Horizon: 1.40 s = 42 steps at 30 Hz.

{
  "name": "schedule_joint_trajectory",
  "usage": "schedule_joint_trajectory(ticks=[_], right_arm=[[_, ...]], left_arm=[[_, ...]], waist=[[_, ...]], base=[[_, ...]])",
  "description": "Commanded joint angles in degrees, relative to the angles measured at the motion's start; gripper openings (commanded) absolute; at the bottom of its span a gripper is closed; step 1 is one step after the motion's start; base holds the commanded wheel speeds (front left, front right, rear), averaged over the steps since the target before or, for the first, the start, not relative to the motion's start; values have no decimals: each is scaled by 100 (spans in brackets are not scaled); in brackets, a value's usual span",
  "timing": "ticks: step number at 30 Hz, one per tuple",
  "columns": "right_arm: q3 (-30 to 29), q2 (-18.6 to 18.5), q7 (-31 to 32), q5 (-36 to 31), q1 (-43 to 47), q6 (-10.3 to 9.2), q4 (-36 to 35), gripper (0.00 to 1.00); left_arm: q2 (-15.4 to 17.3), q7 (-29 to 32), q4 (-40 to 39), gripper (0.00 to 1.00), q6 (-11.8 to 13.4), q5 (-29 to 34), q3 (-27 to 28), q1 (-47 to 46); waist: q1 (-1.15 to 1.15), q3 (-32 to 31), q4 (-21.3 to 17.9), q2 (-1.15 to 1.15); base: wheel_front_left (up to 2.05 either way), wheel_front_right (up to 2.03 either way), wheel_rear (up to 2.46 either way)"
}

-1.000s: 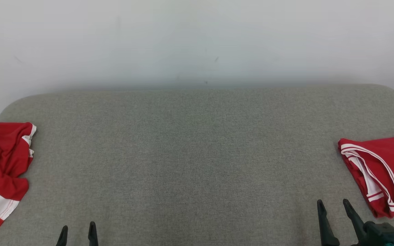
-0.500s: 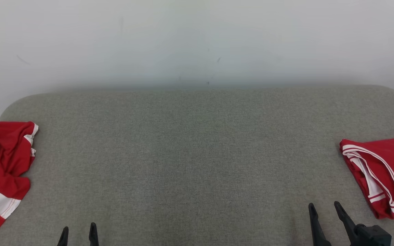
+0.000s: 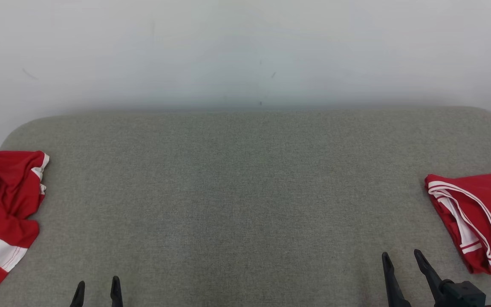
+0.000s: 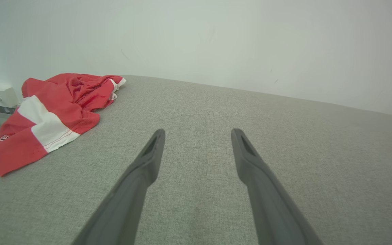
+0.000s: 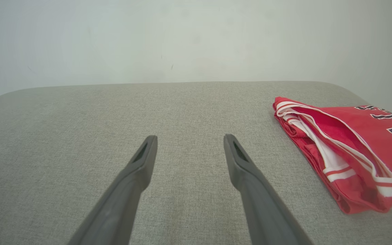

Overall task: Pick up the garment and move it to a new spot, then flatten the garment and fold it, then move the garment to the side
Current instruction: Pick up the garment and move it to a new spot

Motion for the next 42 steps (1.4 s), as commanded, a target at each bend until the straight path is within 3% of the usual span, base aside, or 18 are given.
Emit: schedule_joint_trajectory(ticks=[1, 12, 33, 42], right_arm=[[14, -40, -36, -25, 10, -17, -23, 100], [91, -61, -42, -50, 49, -17, -87, 100], [391, -25, -115, -147, -54, -17, -153, 100], [826, -192, -26, -37, -447, -17, -11, 100]], left_arm=[[-7, -15, 3, 100, -15, 28, -10, -58], [-7, -15, 42, 100, 103, 56, -77, -74], [-7, -15, -131, 100, 216, -13, 179, 175], [-8, -15, -416, 100, 410, -279, 386, 384]], waist=[[0, 1, 16, 0], [0, 0, 541, 0], [0, 10, 2810, 0], [0, 260, 3006, 0]], base=[[0, 0, 0], [0, 0, 0], [0, 0, 0], [0, 0, 0]])
